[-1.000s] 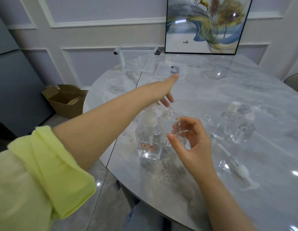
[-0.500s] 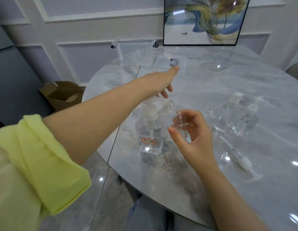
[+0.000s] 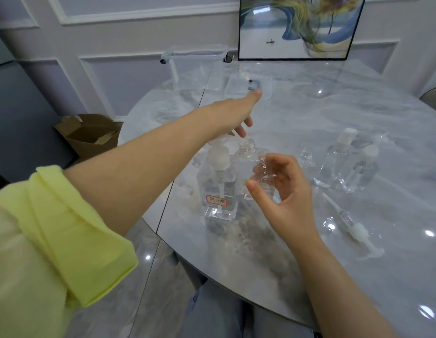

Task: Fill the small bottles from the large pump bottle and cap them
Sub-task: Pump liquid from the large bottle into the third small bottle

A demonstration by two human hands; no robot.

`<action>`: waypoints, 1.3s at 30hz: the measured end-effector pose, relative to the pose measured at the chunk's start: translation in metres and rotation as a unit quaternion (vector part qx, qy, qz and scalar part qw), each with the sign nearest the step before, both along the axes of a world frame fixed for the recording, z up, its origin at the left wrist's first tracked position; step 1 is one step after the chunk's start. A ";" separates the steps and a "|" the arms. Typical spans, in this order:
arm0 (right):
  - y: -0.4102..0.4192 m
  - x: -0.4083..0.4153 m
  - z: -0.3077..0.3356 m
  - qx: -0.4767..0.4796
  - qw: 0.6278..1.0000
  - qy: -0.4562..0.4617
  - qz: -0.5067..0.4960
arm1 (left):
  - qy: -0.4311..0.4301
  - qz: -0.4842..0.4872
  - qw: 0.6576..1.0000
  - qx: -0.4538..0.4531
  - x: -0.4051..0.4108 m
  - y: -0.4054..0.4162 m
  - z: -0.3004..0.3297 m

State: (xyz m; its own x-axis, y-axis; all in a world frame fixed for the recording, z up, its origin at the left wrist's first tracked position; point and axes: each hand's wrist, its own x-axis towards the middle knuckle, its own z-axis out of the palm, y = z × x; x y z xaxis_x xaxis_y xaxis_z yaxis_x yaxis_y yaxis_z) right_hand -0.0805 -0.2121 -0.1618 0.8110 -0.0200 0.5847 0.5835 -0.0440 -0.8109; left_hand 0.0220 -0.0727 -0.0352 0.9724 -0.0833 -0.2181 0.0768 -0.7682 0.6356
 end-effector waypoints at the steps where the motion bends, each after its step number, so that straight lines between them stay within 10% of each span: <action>1: 0.000 0.000 0.000 -0.002 1.000 -0.001 -0.001 | 0.001 -0.002 1.000 0.000 -0.001 -0.001 0.000; 39: -0.003 0.000 -0.001 -0.010 1.000 0.011 0.006 | 0.015 -0.025 0.999 0.039 -0.002 -0.004 -0.004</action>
State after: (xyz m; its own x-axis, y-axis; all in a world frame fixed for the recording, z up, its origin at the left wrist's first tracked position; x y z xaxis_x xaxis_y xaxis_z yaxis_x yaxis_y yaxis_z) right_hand -0.0807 -0.2147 -0.1624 0.8242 0.0018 0.5663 0.5656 -0.0525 -0.8230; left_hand 0.0203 -0.0763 -0.0393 0.9603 -0.1135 -0.2547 0.0548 -0.8188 0.5714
